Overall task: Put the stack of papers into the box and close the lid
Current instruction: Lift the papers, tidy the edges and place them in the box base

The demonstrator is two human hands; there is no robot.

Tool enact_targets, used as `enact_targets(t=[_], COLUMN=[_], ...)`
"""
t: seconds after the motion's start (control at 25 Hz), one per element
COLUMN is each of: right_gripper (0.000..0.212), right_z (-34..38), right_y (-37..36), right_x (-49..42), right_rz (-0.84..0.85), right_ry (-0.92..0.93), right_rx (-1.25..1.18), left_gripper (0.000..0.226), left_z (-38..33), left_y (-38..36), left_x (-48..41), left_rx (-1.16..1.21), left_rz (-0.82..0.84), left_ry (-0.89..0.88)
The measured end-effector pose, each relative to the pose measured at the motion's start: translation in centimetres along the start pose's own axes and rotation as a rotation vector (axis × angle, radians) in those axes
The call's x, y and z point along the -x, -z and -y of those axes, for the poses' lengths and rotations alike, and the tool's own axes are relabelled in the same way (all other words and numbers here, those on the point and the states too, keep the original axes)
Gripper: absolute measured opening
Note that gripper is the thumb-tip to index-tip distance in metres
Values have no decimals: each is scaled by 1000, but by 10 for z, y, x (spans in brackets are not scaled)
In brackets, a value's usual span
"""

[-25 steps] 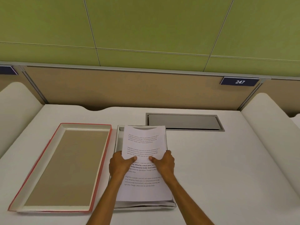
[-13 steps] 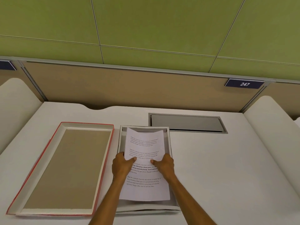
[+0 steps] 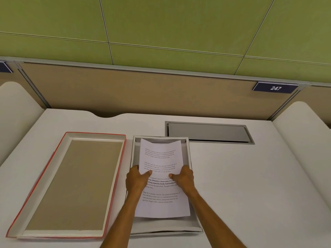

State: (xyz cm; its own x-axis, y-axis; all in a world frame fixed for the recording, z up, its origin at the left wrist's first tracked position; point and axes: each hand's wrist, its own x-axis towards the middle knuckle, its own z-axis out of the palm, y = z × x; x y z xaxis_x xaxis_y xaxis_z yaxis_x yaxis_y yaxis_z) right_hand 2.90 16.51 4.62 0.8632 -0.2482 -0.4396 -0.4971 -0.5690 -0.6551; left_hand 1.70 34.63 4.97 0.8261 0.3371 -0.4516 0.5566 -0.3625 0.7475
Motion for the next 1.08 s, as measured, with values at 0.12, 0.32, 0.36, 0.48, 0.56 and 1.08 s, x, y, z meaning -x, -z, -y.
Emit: enact_targets(t=[0.12, 0.32, 0.36, 0.48, 0.56, 1.08], right_gripper=[39, 50, 49, 37, 36, 46], right_z=[-2, -4, -5, -5, -5, -12], right_y=[-1, 0, 0, -3, -5, 13], right_x=[-2, -4, -3, 3, 7, 10], right_rz=[8, 29, 19, -28, -52, -17], right_ry=[-7, -24, -24, -7, 1, -21], right_rx=[22, 44, 34, 18, 18, -168], left_gripper=[37, 39, 39, 39, 40, 61], left_z=[2, 4, 5, 9, 9, 0], left_y=[-2, -6, -7, -12, -15, 1], left_x=[0, 1, 3, 9, 14, 4], left_rx=[4, 16, 27, 53, 24, -31], left_rz=[2, -13, -26, -62, -86, -84], left_ry=[-3, 3, 0, -47, -81, -57])
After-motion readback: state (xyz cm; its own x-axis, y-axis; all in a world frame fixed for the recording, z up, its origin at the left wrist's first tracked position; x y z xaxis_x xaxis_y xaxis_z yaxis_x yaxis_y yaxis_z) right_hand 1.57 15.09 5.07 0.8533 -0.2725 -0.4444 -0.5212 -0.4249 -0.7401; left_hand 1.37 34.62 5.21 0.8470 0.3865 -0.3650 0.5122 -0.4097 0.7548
